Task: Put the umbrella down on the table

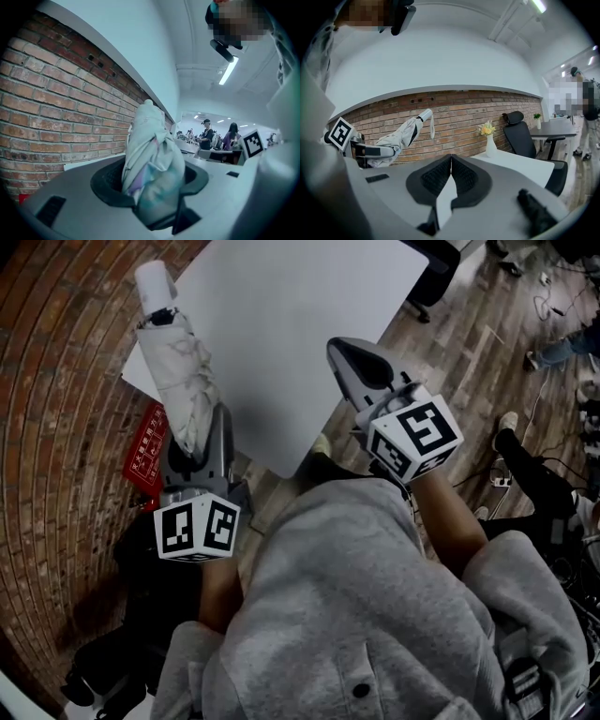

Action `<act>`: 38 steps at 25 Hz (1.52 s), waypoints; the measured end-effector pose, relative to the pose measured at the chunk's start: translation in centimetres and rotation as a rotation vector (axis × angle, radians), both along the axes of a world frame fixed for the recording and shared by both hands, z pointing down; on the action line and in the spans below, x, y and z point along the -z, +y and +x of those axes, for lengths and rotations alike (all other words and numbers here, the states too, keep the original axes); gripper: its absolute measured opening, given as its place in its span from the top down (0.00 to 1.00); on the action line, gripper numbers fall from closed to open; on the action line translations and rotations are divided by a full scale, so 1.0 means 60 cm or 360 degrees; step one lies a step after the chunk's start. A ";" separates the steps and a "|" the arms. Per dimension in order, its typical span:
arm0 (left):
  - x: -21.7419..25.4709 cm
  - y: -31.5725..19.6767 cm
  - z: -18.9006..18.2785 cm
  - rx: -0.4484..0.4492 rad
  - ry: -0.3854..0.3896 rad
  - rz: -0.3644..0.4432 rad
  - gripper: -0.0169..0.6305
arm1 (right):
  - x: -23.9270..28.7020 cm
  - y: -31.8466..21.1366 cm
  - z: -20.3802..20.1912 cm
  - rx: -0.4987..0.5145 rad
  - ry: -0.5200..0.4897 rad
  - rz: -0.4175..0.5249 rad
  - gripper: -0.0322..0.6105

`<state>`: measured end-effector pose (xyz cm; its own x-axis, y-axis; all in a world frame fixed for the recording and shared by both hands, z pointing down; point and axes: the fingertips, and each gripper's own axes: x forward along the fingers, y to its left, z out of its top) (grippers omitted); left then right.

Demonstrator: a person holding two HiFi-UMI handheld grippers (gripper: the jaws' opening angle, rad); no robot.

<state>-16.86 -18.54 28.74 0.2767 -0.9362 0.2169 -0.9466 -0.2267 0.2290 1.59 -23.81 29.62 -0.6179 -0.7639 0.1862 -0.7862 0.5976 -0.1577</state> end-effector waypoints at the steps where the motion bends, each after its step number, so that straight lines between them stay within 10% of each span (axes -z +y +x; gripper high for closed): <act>1: -0.001 -0.005 0.001 0.0007 -0.0005 -0.0003 0.60 | 0.000 -0.007 0.001 0.0006 -0.0002 0.0002 0.91; 38: -0.051 -0.063 0.013 0.0109 -0.0119 -0.0126 0.60 | -0.010 -0.090 0.009 0.0127 -0.0038 0.0032 0.91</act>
